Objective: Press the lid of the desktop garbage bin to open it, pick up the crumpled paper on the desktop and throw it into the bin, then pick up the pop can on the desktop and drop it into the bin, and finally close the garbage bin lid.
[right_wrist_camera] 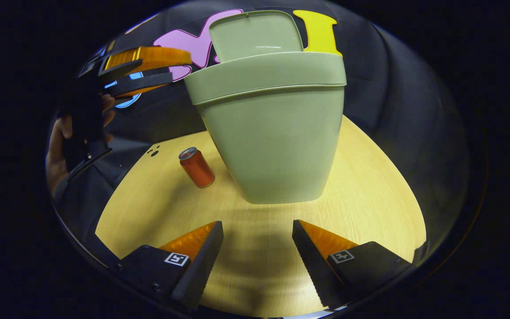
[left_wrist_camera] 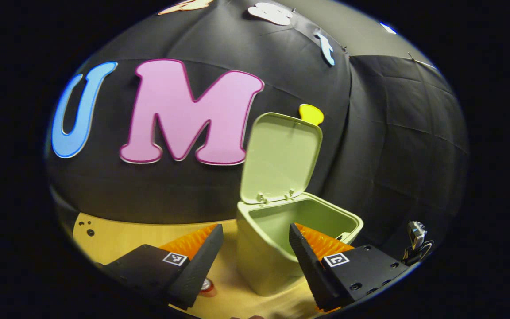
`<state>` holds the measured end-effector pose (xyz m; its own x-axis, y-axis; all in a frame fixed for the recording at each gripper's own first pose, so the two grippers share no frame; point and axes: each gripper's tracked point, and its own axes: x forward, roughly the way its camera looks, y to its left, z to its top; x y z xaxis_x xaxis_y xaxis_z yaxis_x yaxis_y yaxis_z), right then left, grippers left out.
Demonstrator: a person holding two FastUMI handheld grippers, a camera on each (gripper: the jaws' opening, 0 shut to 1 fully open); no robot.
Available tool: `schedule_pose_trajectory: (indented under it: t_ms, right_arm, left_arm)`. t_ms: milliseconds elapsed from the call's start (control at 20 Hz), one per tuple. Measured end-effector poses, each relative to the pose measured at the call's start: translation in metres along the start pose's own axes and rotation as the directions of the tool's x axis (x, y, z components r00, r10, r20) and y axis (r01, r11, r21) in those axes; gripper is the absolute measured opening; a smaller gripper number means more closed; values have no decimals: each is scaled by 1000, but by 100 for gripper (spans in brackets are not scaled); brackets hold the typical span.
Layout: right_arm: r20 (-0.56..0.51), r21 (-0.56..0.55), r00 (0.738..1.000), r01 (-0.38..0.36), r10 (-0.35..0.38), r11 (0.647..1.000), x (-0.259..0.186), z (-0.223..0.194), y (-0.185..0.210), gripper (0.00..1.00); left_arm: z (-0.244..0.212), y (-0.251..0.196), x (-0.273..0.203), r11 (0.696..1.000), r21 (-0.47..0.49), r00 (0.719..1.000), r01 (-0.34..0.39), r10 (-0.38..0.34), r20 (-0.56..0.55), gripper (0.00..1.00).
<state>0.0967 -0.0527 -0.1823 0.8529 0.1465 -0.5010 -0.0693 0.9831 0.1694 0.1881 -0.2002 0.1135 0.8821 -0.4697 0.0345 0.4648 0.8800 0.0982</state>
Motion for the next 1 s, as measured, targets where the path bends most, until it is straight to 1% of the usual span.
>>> schedule_pose_trajectory:
  t_ms: [100,200,300,400,550,700,900,1000]
  right_arm:
    - [-1,2,1000,-2,2,1000,0,0,5,99]
    - [0,4,1000,-14,14,1000,4,0,13,99]
    - [4,-29,1000,-28,29,999,11,1,22,99]
    - [22,-71,999,-35,36,997,17,4,30,99]
    - [64,-121,996,-53,61,991,25,13,51,99]
    - [104,-175,991,-65,85,982,36,21,74,99]
    - [107,-236,987,-91,119,967,56,22,108,99]
    - [118,-251,985,-97,130,963,70,29,120,99]
  left_arm:
    - [-10,26,-19,998,-19,998,-63,63,-3,96]
    - [-28,56,-44,990,-33,990,-140,139,-26,96]
    - [-44,84,-72,975,-58,976,-216,213,-43,96]
    - [-61,106,-100,956,-110,962,-271,264,-69,96]
    - [-87,145,-143,914,-148,925,-377,363,-114,96]
    - [-110,174,-182,869,-180,886,-461,439,-151,96]
    - [-142,199,-232,813,-208,837,-544,507,-206,96]
    - [-159,203,-245,793,-213,817,-571,525,-237,96]
